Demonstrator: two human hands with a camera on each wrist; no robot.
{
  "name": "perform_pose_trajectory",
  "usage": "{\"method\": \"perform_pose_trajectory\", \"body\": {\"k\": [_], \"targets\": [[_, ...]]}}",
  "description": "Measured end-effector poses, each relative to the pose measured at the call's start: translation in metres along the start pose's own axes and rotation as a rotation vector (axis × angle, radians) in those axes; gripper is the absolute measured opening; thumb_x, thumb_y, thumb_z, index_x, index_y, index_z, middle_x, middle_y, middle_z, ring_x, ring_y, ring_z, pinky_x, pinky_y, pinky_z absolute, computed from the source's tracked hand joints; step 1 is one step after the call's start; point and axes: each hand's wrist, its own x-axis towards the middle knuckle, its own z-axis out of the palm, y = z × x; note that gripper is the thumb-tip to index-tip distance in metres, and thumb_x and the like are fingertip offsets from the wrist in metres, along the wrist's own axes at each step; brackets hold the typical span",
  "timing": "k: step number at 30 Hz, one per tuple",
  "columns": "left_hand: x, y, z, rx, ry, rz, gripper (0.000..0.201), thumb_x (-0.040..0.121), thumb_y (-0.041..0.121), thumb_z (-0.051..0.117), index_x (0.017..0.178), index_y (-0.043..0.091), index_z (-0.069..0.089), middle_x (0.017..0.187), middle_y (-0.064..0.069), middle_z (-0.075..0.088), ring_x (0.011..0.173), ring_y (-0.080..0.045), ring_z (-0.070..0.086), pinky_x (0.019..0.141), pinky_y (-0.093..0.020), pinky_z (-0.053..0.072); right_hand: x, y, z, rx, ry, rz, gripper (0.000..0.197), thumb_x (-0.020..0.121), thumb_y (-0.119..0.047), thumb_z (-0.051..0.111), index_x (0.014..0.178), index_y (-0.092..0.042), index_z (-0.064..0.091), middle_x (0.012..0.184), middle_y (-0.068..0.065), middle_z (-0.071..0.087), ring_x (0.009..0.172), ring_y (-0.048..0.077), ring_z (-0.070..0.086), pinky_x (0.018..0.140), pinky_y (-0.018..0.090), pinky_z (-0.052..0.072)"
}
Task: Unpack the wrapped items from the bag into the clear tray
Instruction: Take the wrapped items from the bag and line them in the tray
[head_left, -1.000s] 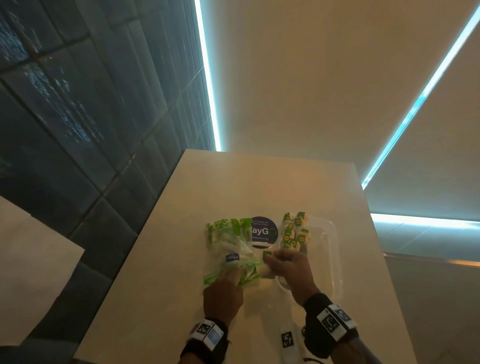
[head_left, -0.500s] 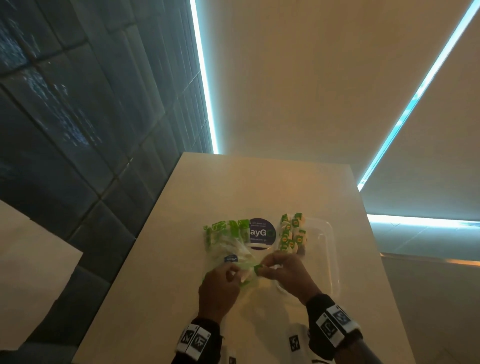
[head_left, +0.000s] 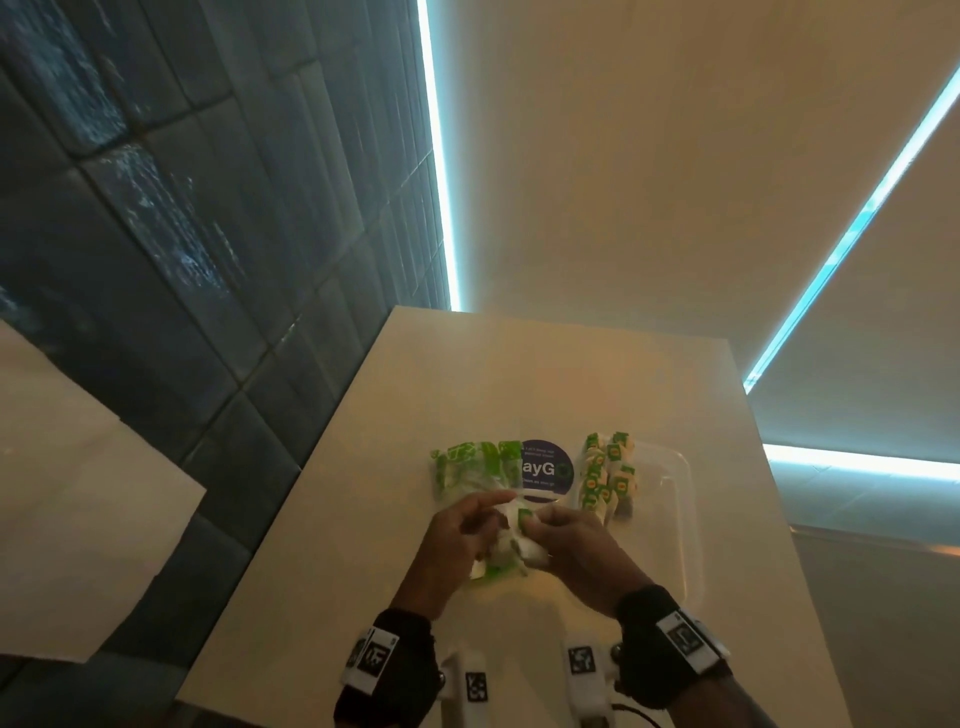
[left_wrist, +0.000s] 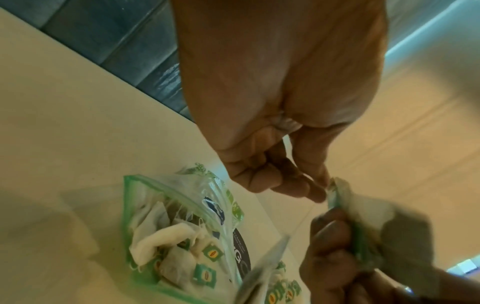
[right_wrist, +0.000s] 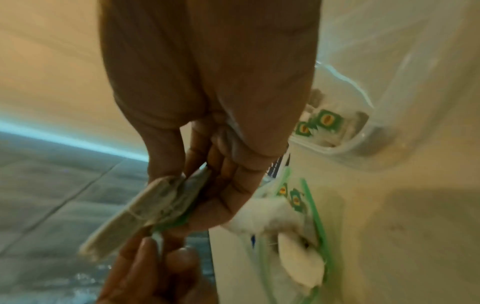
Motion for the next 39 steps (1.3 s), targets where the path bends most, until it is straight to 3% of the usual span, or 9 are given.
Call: {"method": "perform_pose_trajectory", "body": {"k": [3, 7, 12, 16, 17, 21, 26, 30, 39], "targets": [[0.002, 0.000, 0.003, 0.039, -0.059, 0.046, 0.034, 0.090, 0.002, 0.061, 0.111, 0.027, 0.071, 0.108, -0.004, 0.070, 0.094, -0.016, 0.065, 0.080, -0.028, 0.054, -0.003, -0.001, 0.004, 0.062, -0.048, 0.059, 0.022, 0.085, -0.013, 0.066, 0.099, 0.000, 0.056, 0.099, 0.021, 0.059, 0.089, 0.028, 0.060, 0.079, 0.035, 0.053], [0.003, 0.001, 0.005, -0.028, 0.004, 0.025, 0.016, 0.084, 0.002, 0.067, 0.094, 0.014, 0.070, 0.098, -0.004, 0.072, 0.097, -0.019, 0.067, 0.091, -0.039, 0.053, -0.007, -0.002, 0.005, 0.071, -0.041, 0.067, 0.019, 0.085, -0.013, 0.063, 0.097, 0.000, 0.056, 0.094, 0.018, 0.063, 0.087, 0.025, 0.063, 0.079, 0.034, 0.054], [0.006, -0.001, 0.005, -0.049, 0.137, 0.004, 0.012, 0.078, 0.005, 0.076, 0.082, 0.014, 0.070, 0.084, -0.003, 0.073, 0.083, -0.015, 0.068, 0.080, -0.034, 0.052, -0.009, -0.007, -0.003, -0.062, 0.044, 0.011, 0.031, 0.077, -0.021, 0.072, 0.097, 0.001, 0.060, 0.099, 0.019, 0.064, 0.096, 0.030, 0.061, 0.093, 0.045, 0.050], [0.010, 0.000, 0.006, -0.012, 0.245, 0.001, 0.013, 0.073, 0.006, 0.080, 0.080, 0.013, 0.071, 0.078, -0.003, 0.073, 0.075, -0.012, 0.067, 0.072, -0.027, 0.054, -0.015, -0.023, -0.010, -0.255, 0.172, -0.119, 0.057, 0.063, -0.031, 0.085, 0.095, 0.011, 0.063, 0.091, 0.019, 0.065, 0.085, 0.027, 0.060, 0.078, 0.038, 0.047], [0.011, 0.001, 0.007, -0.001, 0.243, 0.006, 0.015, 0.073, 0.006, 0.081, 0.079, 0.014, 0.071, 0.076, 0.000, 0.073, 0.073, -0.009, 0.067, 0.071, -0.025, 0.053, -0.016, -0.027, -0.010, -0.286, 0.158, -0.141, 0.055, 0.063, -0.030, 0.086, 0.092, 0.012, 0.063, 0.089, 0.019, 0.065, 0.083, 0.028, 0.059, 0.077, 0.038, 0.047], [0.009, 0.004, 0.009, 0.030, 0.175, 0.003, 0.017, 0.072, 0.004, 0.081, 0.081, 0.015, 0.071, 0.078, 0.000, 0.074, 0.077, -0.011, 0.069, 0.071, -0.024, 0.055, -0.020, -0.036, 0.003, -0.330, 0.030, -0.150, 0.010, 0.078, -0.006, 0.074, 0.077, -0.002, 0.065, 0.078, 0.015, 0.063, 0.077, 0.028, 0.059, 0.073, 0.035, 0.052], [0.008, 0.009, 0.012, 0.019, 0.103, 0.024, 0.020, 0.068, -0.003, 0.081, 0.080, 0.010, 0.073, 0.080, -0.008, 0.075, 0.079, -0.021, 0.070, 0.073, -0.034, 0.058, -0.017, -0.035, 0.014, -0.441, 0.067, -0.196, 0.010, 0.076, -0.002, 0.075, 0.073, -0.005, 0.067, 0.089, 0.023, 0.067, 0.085, 0.024, 0.064, 0.081, 0.033, 0.054], [0.004, 0.011, 0.010, 0.034, 0.045, 0.035, 0.019, 0.073, -0.004, 0.077, 0.084, 0.011, 0.075, 0.084, -0.007, 0.076, 0.084, -0.022, 0.072, 0.079, -0.039, 0.059, -0.016, -0.031, 0.014, -0.437, 0.069, -0.188, 0.008, 0.078, 0.002, 0.072, 0.074, -0.002, 0.066, 0.078, 0.017, 0.066, 0.076, 0.026, 0.063, 0.073, 0.033, 0.054], [0.004, 0.006, 0.004, 0.134, -0.049, 0.003, 0.030, 0.081, -0.001, 0.071, 0.093, 0.027, 0.075, 0.092, 0.001, 0.074, 0.092, -0.013, 0.070, 0.087, -0.031, 0.056, -0.021, -0.031, 0.007, -0.373, 0.092, -0.160, 0.007, 0.080, 0.006, 0.068, 0.081, 0.001, 0.063, 0.084, 0.019, 0.064, 0.078, 0.029, 0.063, 0.068, 0.033, 0.056]]}}
